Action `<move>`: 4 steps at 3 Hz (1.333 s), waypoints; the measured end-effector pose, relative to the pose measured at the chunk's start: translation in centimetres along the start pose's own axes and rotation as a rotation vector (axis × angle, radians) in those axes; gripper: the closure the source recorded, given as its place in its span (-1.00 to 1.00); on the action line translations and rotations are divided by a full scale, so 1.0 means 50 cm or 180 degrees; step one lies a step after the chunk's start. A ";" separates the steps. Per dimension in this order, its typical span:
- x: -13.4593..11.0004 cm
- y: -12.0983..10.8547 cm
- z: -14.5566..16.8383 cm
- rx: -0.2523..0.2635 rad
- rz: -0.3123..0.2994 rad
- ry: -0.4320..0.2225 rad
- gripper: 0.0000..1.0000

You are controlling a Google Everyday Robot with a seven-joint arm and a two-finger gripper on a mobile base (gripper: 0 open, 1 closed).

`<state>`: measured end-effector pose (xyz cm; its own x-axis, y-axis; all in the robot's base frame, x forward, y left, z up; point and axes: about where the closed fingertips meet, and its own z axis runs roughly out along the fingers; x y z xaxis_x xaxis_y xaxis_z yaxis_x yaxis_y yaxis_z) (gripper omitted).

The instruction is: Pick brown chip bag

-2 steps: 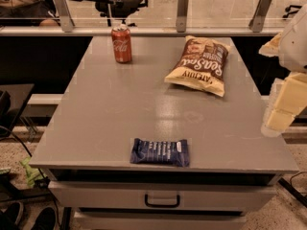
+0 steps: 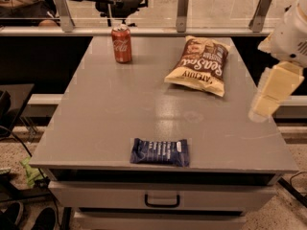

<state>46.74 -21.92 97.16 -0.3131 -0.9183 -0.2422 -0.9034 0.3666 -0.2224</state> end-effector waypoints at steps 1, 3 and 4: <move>-0.015 -0.061 0.044 -0.0020 0.0327 -0.0068 -1.00; -0.057 -0.256 0.171 0.0006 0.1285 -0.0163 -1.00; -0.078 -0.319 0.218 0.0013 0.1616 -0.0095 -1.00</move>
Offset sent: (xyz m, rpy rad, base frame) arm 0.1528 -0.0149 -0.0433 0.1833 0.0352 -0.3841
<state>65.56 -22.57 91.37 -0.7039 -0.6195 -0.3476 -0.6382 0.7663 -0.0733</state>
